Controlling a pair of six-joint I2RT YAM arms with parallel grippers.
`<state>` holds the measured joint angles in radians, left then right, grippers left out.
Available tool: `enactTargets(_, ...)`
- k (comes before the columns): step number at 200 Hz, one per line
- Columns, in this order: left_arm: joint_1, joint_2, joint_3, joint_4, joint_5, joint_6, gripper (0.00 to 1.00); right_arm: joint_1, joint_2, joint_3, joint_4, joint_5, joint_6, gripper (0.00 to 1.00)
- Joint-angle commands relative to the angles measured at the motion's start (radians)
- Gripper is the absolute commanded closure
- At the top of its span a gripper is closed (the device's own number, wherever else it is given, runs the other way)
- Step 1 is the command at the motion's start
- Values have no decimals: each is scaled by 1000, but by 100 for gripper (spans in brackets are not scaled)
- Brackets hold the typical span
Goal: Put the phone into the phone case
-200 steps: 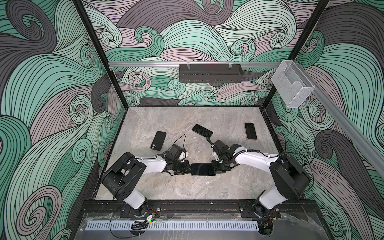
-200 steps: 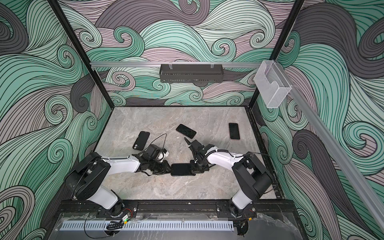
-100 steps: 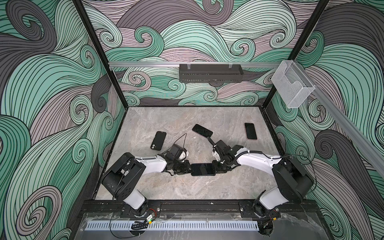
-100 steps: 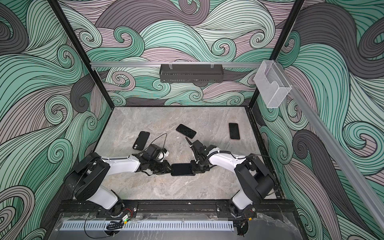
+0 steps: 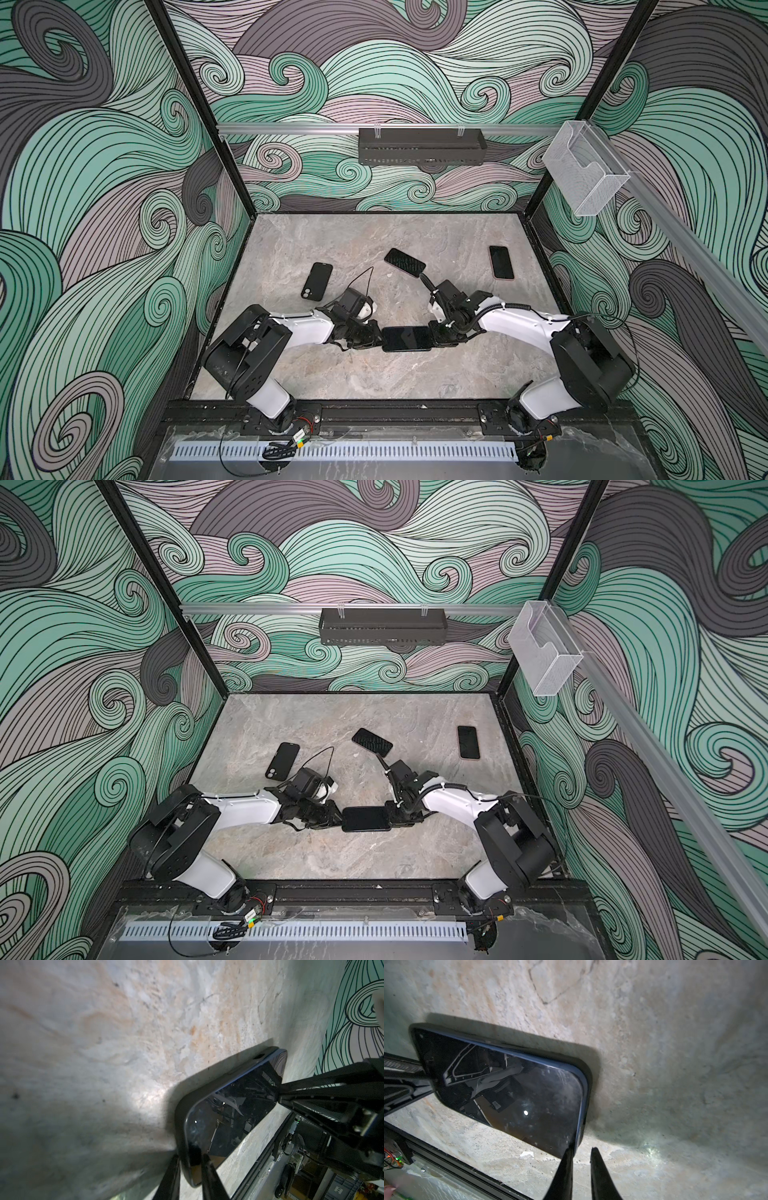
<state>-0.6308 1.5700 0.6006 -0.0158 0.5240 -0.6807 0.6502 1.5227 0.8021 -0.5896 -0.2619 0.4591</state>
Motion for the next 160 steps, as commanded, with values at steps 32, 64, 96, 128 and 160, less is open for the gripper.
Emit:
enactTargets(32,2,44,-6,-87,-60,20,77,-7,29,-32,35,-49,-7,86)
enactTargets(64,2,55,-5,-82,-53,20,79,-7,68,-42,56,-59,-2,88)
enactTargets(96,2,62,-9,-74,-48,18,80,-7,107,-65,100,-89,4,90)
enactTargets(128,2,81,-9,-61,-30,23,81,-7,169,-90,165,-115,11,90)
enactTargets(160,2,92,-12,-51,-16,24,81,-4,227,-115,226,-141,24,91)
